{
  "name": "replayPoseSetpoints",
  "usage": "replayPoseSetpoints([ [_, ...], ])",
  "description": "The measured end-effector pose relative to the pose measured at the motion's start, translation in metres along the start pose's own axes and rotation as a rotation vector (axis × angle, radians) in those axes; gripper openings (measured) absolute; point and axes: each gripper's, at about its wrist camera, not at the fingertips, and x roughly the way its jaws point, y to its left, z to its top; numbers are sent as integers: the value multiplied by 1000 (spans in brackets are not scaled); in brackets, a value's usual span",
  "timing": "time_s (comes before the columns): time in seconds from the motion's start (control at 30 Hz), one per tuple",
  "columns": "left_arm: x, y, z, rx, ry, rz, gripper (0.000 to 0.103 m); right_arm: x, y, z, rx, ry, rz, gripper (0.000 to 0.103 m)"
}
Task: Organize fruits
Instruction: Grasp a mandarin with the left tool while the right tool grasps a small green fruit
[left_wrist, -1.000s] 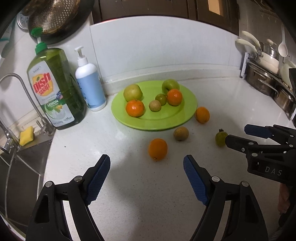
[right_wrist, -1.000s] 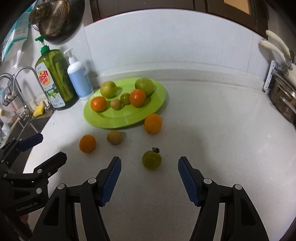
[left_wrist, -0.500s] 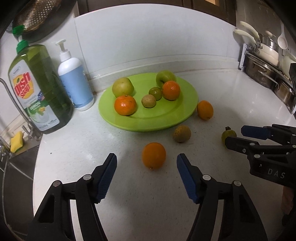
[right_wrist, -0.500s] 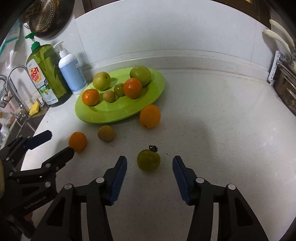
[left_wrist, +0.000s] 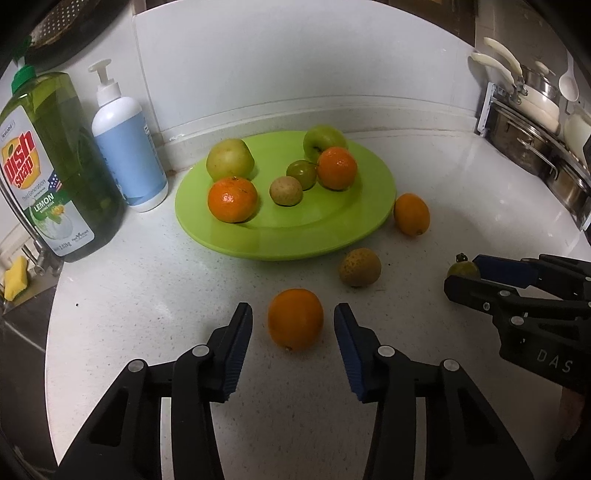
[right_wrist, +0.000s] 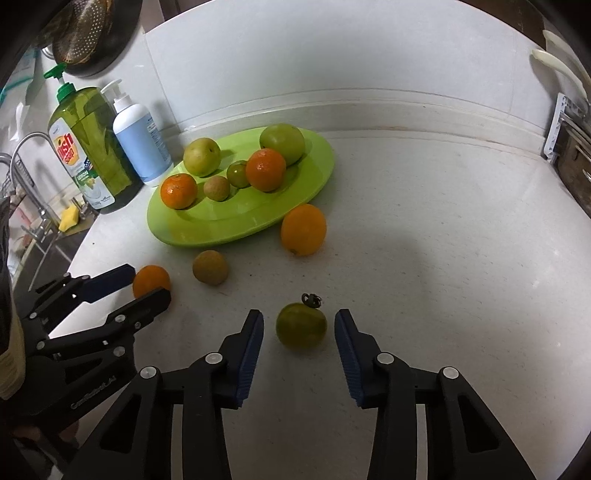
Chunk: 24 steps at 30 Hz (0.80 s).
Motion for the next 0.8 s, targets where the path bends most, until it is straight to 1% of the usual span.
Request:
replayPoseSetpoints([
  [0.23,3,0,2,-11,15,-14,32,3,1,0,-3,10,4,36],
  [0.37,4,1,1,-16,16,-16,32,5,2,0,-8,16,-1,30],
  [0.47,3,1,2,-27,20,-22,32,5,3,-1,-14,15,-5,30],
  [0.8,-13,-3,6,-34,-9,-29,32,-3,5,1,-17,-9,14,30],
])
